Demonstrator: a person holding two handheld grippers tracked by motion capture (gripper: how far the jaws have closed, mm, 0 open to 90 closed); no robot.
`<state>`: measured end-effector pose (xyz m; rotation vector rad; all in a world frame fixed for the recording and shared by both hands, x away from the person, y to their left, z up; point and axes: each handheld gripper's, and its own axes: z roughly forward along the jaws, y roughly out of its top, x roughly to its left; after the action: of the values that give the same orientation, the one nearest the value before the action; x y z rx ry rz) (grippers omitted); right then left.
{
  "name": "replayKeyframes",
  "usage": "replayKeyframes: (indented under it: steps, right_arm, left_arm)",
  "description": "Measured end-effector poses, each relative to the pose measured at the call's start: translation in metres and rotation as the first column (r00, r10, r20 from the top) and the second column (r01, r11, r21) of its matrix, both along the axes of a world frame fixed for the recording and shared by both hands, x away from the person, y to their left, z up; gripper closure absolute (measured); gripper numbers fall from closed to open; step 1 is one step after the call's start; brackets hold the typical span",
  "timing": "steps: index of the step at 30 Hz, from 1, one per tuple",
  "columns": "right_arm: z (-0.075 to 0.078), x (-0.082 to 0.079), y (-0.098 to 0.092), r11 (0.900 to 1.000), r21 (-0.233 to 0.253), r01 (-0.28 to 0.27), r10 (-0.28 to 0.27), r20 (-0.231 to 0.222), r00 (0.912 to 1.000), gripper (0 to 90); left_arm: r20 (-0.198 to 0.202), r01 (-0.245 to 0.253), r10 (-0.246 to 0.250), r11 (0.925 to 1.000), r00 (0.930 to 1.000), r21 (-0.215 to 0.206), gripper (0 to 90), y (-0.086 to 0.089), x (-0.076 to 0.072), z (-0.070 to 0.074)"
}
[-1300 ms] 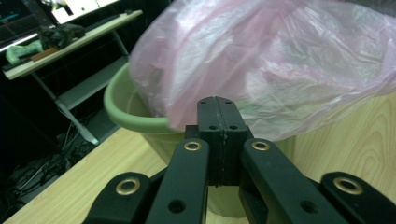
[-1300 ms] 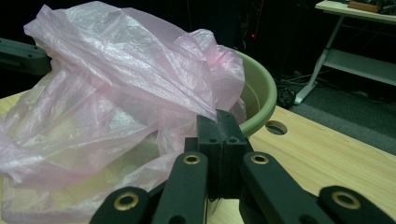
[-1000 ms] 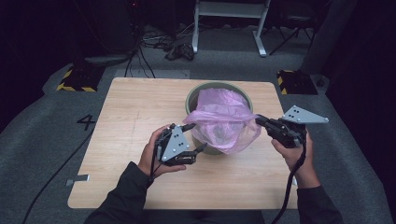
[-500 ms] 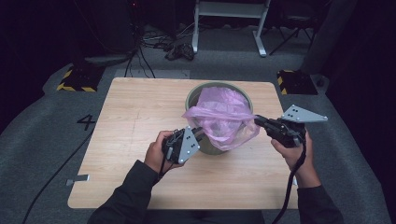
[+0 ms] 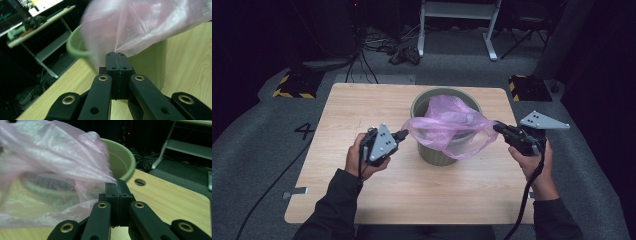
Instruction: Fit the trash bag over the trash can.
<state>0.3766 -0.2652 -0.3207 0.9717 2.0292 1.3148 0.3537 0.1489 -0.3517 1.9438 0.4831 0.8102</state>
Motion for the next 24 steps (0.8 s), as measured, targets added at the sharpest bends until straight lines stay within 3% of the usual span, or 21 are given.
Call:
replayKeyframes:
  steps: [3, 7, 9, 10, 11, 15, 17, 19, 21, 24]
  right_arm:
    - [-0.004, 0.004, -0.005, 1.0, -0.002, 0.025, -0.025, -0.017, 0.9995, 89.9]
    - [-0.011, 0.012, -0.008, 0.999, -0.012, 0.038, -0.038, -0.042, 0.9984, 89.9]
    - [-0.015, 0.014, -0.007, 0.999, -0.015, 0.041, -0.042, -0.044, 0.9982, 89.9]
    - [-0.016, 0.015, -0.006, 0.999, -0.009, 0.035, -0.035, -0.046, 0.9983, 90.0]
    - [-0.016, 0.015, -0.005, 0.999, -0.011, 0.034, -0.035, -0.043, 0.9985, 90.0]
    - [-0.017, 0.013, -0.001, 1.0, -0.008, -0.013, 0.012, -0.044, 0.999, 89.9]
    - [-0.015, 0.01, 0.001, 1.0, -0.007, -0.027, 0.026, -0.039, 0.9989, 89.8]
    - [-0.013, 0.007, 0.004, 0.999, -0.019, -0.035, 0.034, -0.029, 0.999, 89.4]
    - [-0.01, 0.005, 0.007, 0.999, -0.022, -0.041, 0.04, -0.02, 0.999, 88.7]
    - [-0.009, 0.004, 0.009, 0.998, -0.025, -0.05, 0.049, -0.022, 0.9986, 88.0]
  left_arm:
    - [-0.037, -0.034, 0.033, 0.9987, 0.9988, -0.038, 90.0, 0.016, 0.011, -0.002]
    - [-0.054, -0.043, 0.042, 0.999, 0.9977, -0.014, 90.0, 0.026, 0.022, -0.008]
    - [-0.078, -0.047, 0.043, 0.997, 0.9961, -0.06, 89.5, 0.031, 0.026, -0.009]
    - [-0.083, -0.057, 0.05, 0.9952, 0.9953, -0.08, 78.3, 0.032, 0.026, -0.01]
    - [-0.077, -0.065, 0.058, 0.9934, 0.9953, -0.095, 64.0, 0.031, 0.022, -0.009]
    - [-0.008, 0.0, -0.001, 0.9889, 1.0, -0.148, 31.5, 0.018, -0.008, 0.001]
    - [0.044, 0.047, -0.04, 0.9854, 0.9982, -0.163, 27.9, 0.012, -0.027, 0.01]
    - [0.071, 0.082, -0.071, 0.9839, 0.9949, -0.159, 24.9, 0.004, -0.042, 0.017]
    - [0.09, 0.128, -0.115, 0.9794, 0.9893, -0.156, 24.3, -0.003, -0.054, 0.023]
    - [0.092, 0.197, -0.187, 0.9743, 0.978, -0.11, 25.4, -0.025, -0.066, 0.025]
